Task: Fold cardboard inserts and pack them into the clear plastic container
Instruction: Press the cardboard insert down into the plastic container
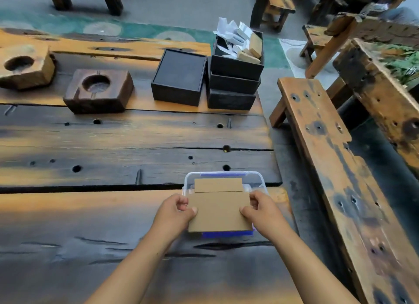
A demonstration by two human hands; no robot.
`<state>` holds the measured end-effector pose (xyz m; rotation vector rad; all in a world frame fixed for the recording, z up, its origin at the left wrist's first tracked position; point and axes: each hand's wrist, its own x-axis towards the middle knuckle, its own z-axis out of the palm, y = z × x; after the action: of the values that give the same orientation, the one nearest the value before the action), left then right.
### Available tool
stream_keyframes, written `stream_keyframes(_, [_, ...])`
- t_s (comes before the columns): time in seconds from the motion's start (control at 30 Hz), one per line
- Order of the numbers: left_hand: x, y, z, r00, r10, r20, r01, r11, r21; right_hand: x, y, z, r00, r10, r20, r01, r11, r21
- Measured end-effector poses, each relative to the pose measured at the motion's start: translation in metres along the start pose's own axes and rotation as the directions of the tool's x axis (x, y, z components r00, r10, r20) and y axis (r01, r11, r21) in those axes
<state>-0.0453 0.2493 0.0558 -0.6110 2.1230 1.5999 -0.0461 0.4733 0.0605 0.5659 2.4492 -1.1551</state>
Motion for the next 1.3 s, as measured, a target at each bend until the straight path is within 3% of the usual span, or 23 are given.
stream_keyframes(0.17, [0.014,0.016,0.028,0.999,0.003,-0.044,0.0,0.997,0.076,0.034,0.006,-0.022,0.998,-0.036,0.042,0.041,0.993,-0.112])
stream_keyframes(0.4, [0.035,0.011,0.046,0.998,-0.051,-0.043,0.061,0.965,0.256,0.054,0.023,-0.017,0.997,-0.011,0.07,0.021,0.99,-0.138])
stream_keyframes(0.87, [0.062,0.006,0.065,0.969,-0.234,0.083,0.148,0.812,0.565,0.077,0.045,0.001,0.989,0.08,0.123,-0.048,0.969,-0.241])
stream_keyframes(1.3, [0.067,0.0,0.075,0.948,-0.312,0.068,0.198,0.742,0.64,0.084,0.053,0.013,0.981,0.079,0.178,-0.02,0.95,-0.312])
